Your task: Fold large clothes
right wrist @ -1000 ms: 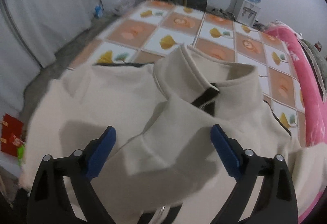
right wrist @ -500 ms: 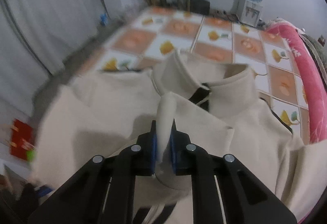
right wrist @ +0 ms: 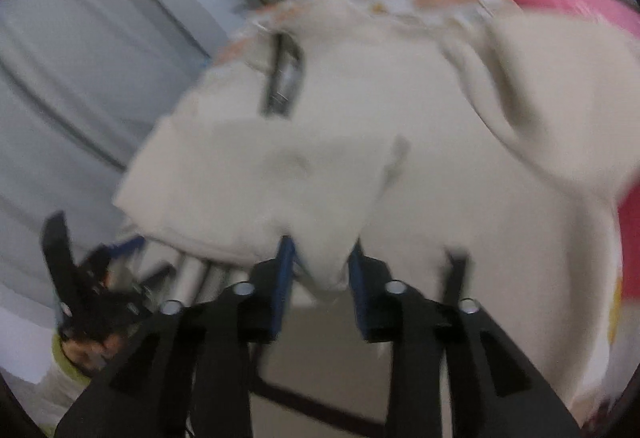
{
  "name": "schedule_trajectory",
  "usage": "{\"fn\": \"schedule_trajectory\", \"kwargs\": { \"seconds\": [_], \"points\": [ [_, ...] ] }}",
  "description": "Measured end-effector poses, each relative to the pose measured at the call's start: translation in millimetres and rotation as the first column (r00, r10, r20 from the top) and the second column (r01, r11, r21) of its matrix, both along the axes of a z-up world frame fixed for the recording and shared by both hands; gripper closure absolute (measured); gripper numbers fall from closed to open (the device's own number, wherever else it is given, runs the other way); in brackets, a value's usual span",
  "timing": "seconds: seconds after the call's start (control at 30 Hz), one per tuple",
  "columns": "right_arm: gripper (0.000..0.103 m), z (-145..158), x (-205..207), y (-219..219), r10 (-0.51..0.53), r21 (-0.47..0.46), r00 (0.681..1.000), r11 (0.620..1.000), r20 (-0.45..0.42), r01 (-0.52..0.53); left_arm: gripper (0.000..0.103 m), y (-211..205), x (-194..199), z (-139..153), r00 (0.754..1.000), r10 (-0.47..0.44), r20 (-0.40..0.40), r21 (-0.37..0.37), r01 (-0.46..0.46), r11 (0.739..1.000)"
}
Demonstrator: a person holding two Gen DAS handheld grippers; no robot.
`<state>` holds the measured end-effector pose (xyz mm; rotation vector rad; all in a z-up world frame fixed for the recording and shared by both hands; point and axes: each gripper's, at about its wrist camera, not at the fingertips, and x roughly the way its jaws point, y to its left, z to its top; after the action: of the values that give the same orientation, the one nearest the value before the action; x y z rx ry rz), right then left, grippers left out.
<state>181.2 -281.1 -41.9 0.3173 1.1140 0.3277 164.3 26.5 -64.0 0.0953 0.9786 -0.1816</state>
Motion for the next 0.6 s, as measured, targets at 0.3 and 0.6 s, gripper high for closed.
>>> {"fn": "schedule_trajectory", "kwargs": {
  "seconds": [0.3,0.6],
  "points": [
    [0.051,8.3,9.3,-30.5,-0.101,0.157,0.995,0.982,-0.006,0.1,0.006,1.9,-3.1,0.9,0.999,0.032,0.023,-0.006,-0.032,0.999],
    [0.057,-8.0,40.4,5.4,-0.048,-0.048,0.999,0.998,0.0,0.048,0.007,7.7,-5.5,1.9,0.997,0.066,0.041,-0.011,-0.065,0.998]
  ]
}}
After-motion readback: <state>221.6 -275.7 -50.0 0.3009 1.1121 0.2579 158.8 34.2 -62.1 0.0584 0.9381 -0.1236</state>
